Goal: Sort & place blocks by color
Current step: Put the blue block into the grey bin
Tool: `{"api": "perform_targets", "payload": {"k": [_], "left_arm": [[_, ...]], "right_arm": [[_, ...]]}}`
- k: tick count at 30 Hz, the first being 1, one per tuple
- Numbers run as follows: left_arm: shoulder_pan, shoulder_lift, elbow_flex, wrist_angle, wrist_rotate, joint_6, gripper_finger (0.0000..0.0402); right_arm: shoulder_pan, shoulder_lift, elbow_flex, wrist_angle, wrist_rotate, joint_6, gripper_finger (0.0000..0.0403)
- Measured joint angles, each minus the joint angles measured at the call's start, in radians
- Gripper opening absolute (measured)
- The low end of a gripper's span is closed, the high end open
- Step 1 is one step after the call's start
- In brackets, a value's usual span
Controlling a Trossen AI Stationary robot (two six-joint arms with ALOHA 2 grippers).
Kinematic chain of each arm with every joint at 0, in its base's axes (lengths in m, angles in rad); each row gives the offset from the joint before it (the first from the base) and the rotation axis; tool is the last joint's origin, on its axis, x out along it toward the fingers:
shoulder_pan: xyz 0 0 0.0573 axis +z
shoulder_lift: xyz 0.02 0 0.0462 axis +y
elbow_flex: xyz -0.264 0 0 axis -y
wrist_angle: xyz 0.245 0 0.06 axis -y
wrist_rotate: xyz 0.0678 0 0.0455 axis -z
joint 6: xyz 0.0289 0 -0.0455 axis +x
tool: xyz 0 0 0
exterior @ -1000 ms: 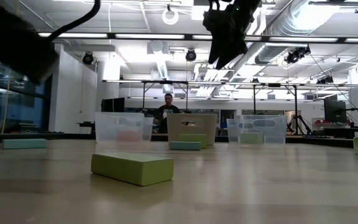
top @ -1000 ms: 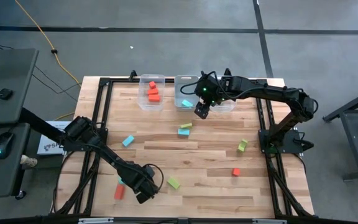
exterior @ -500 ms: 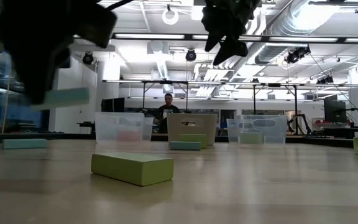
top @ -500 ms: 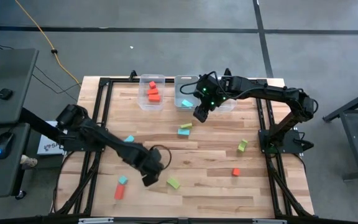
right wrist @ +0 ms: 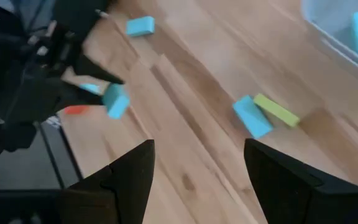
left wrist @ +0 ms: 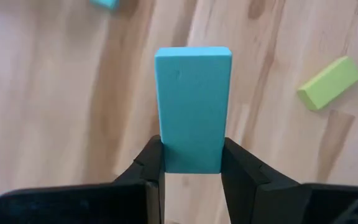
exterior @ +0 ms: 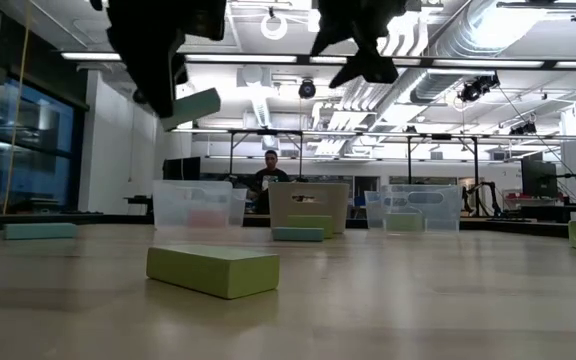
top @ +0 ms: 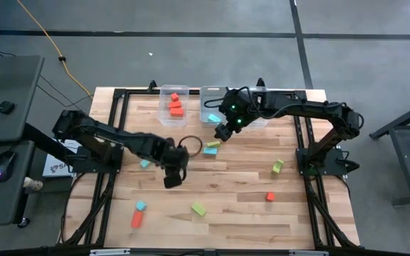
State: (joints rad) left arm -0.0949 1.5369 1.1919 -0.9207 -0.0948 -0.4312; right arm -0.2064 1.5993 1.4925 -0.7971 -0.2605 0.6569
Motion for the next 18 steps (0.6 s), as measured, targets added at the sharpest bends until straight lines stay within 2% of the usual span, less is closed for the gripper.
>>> {"api": "perform_targets", "payload": {"k": [5, 11, 18], "left_arm": [[0.064, -0.035, 0.0, 0.001, 0.0, 0.159, 0.0075], [0.145, -0.053, 0.0, 0.005, 0.0, 0.306, 0.0075], [0.216, -0.06, 0.001, 0.039, 0.001, 0.489, 0.0076]], "right_arm": [[0.033, 0.0, 0.0, 0.074, 0.026, 0.048, 0.0238], [0.046, 0.0, 0.0, 0.108, 0.127, 0.09, 0.0238], [0.045, 0.0, 0.0, 0.182, 0.144, 0.162, 0.0238]]}}
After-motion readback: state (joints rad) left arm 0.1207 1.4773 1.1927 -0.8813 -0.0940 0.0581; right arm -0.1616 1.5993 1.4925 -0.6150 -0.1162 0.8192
